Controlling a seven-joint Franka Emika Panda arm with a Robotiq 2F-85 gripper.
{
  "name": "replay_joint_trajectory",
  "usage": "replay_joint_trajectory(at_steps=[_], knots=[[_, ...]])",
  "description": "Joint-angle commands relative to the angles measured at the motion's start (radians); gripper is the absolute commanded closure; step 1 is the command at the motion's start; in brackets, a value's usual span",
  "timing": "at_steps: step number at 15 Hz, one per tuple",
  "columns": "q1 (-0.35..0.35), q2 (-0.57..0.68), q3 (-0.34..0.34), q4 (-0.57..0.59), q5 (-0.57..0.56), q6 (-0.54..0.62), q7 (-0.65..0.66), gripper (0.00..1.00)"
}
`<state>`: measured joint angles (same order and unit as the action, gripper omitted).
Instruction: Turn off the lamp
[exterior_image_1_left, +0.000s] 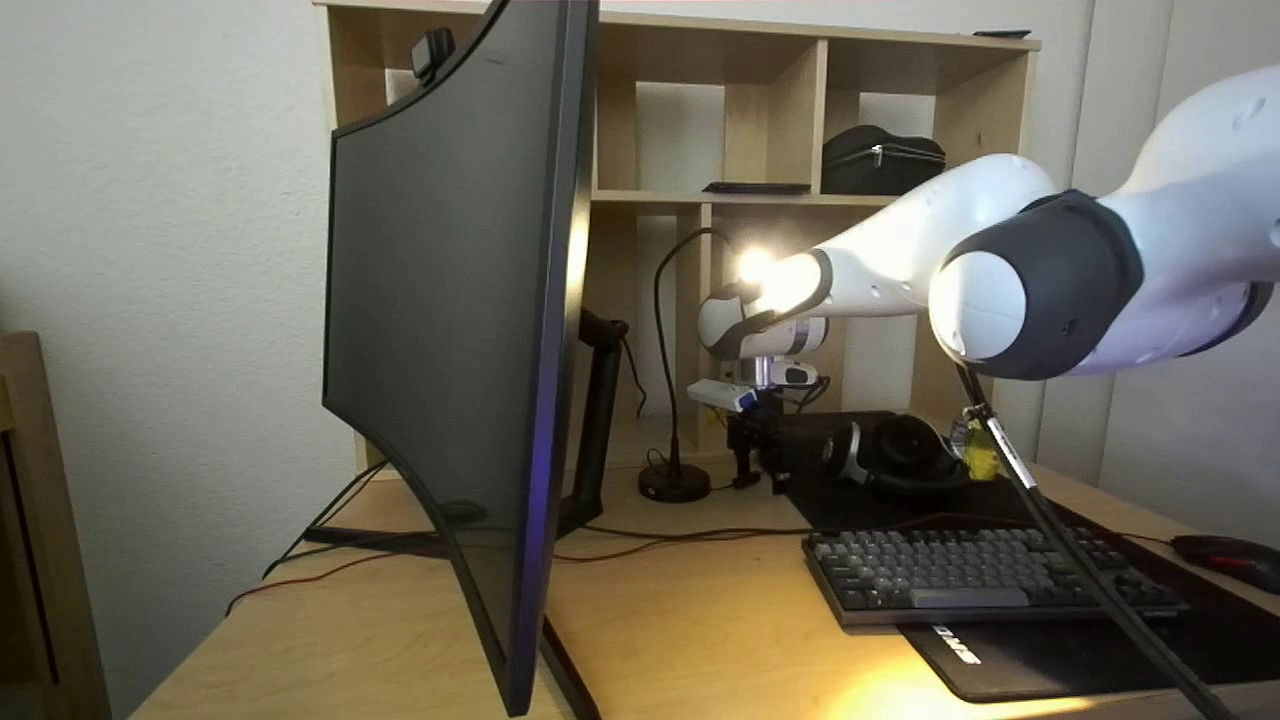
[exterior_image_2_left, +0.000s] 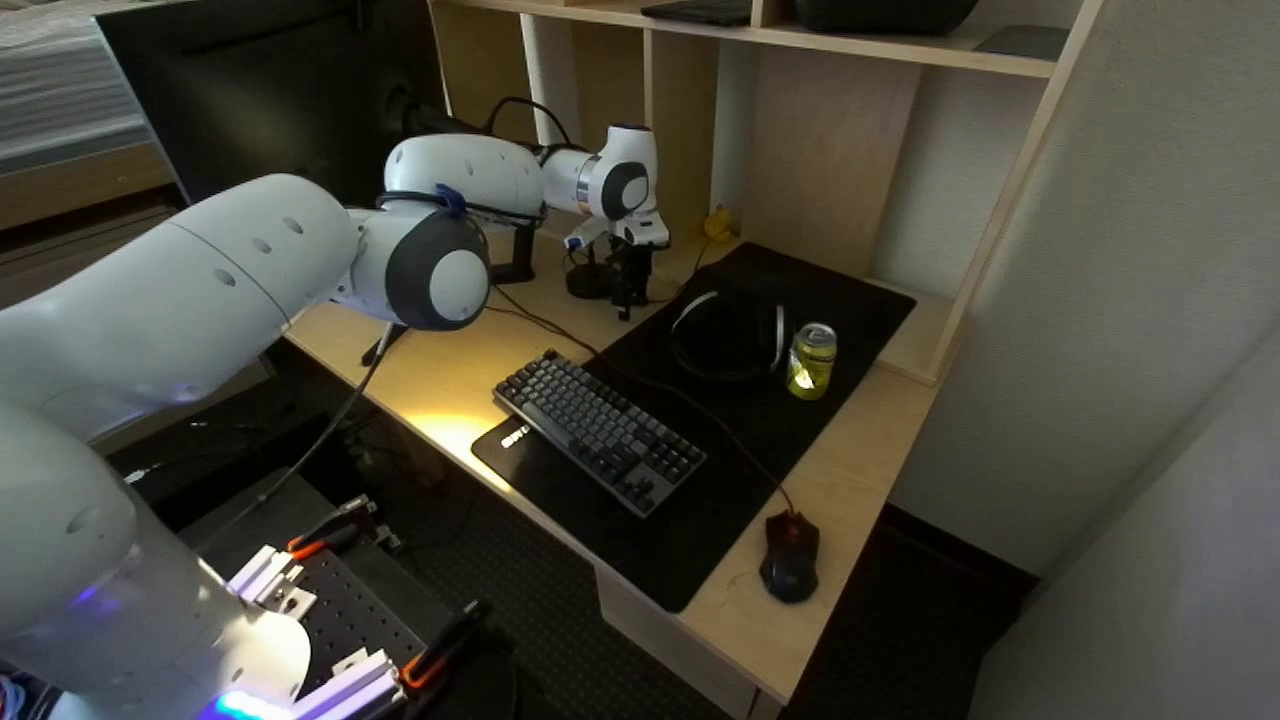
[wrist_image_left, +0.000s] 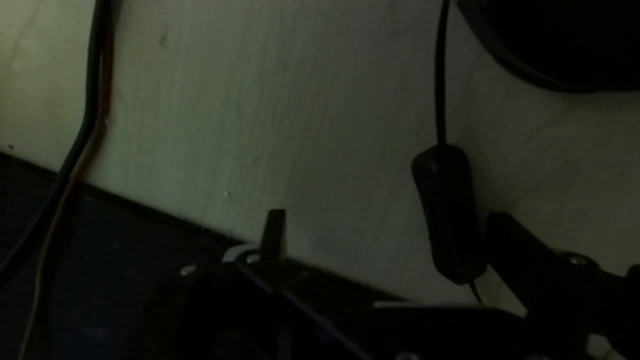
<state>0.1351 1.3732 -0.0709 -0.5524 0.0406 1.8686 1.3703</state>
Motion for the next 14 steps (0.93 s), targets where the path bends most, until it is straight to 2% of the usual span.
replay_joint_trajectory(at_steps=[1, 2, 8, 9, 10, 11, 14], knots=[[0.0, 0.007, -0.007, 0.011, -0.005, -0.013, 0.008, 0.25], [0.0, 0.007, -0.007, 0.011, -0.004, -0.014, 0.006, 0.26], [-0.002, 0.005, -0.014, 0.013, -0.01, -0.017, 0.006, 0.68], [-0.004, 0.004, -0.016, 0.013, -0.011, -0.021, 0.006, 0.25], [0.0, -0.001, -0.006, 0.006, -0.001, 0.0, 0.0, 0.29], [0.0, -0.001, -0.007, 0.006, -0.001, 0.001, 0.0, 0.28], [-0.001, 0.001, -0.011, 0.007, -0.005, 0.002, 0.0, 0.11]])
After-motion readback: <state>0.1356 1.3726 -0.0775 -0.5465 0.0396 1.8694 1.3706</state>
